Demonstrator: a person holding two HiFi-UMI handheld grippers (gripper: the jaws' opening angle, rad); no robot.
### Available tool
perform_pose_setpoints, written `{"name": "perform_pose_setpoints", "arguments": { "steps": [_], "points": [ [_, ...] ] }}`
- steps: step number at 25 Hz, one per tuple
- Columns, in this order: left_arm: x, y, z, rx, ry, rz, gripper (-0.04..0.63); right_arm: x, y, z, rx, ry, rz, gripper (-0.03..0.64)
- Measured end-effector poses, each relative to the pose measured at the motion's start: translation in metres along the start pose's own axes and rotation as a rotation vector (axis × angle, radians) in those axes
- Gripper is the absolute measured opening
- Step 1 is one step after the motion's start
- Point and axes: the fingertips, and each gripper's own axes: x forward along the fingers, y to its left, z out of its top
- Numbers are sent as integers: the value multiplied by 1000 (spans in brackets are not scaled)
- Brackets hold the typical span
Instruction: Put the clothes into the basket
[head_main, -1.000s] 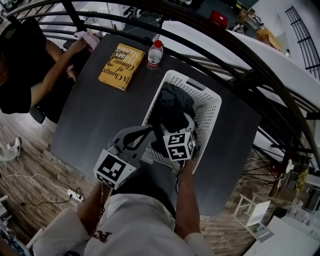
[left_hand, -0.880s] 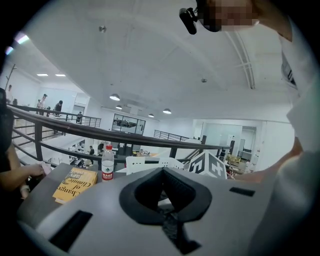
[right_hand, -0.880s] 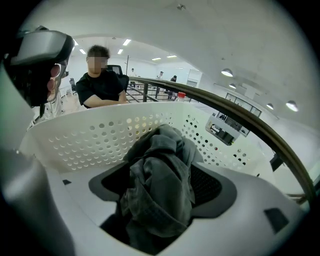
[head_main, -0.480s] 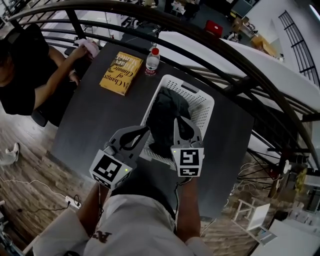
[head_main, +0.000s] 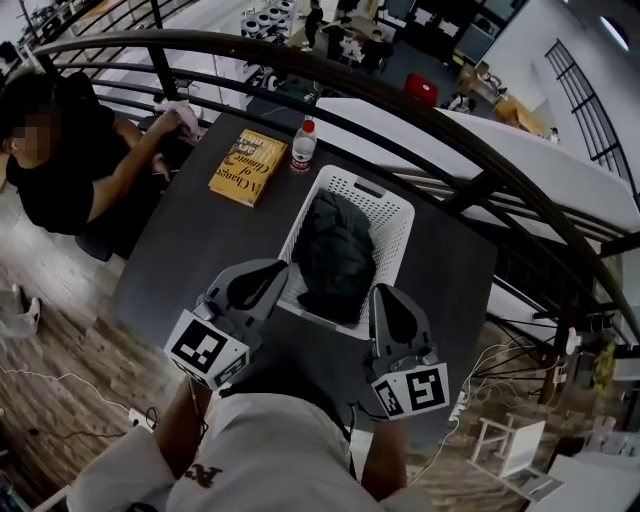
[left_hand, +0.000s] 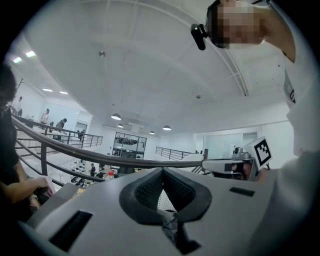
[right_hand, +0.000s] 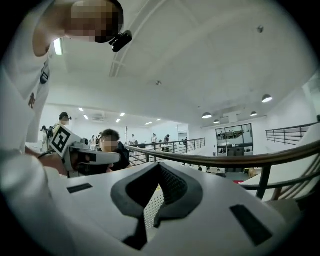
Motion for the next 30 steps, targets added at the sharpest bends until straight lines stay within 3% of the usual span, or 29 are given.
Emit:
{"name": "perform_pose_setpoints", "arguments": {
  "steps": [13,30],
  "points": [
    [-33,-44,2,12,-10,-3,-8,-51,22,-1,13,-6,2,18],
    [-44,-40,-2,14,-1,-9,-7,-50,33,-4,6,10,-12,18]
  ]
}}
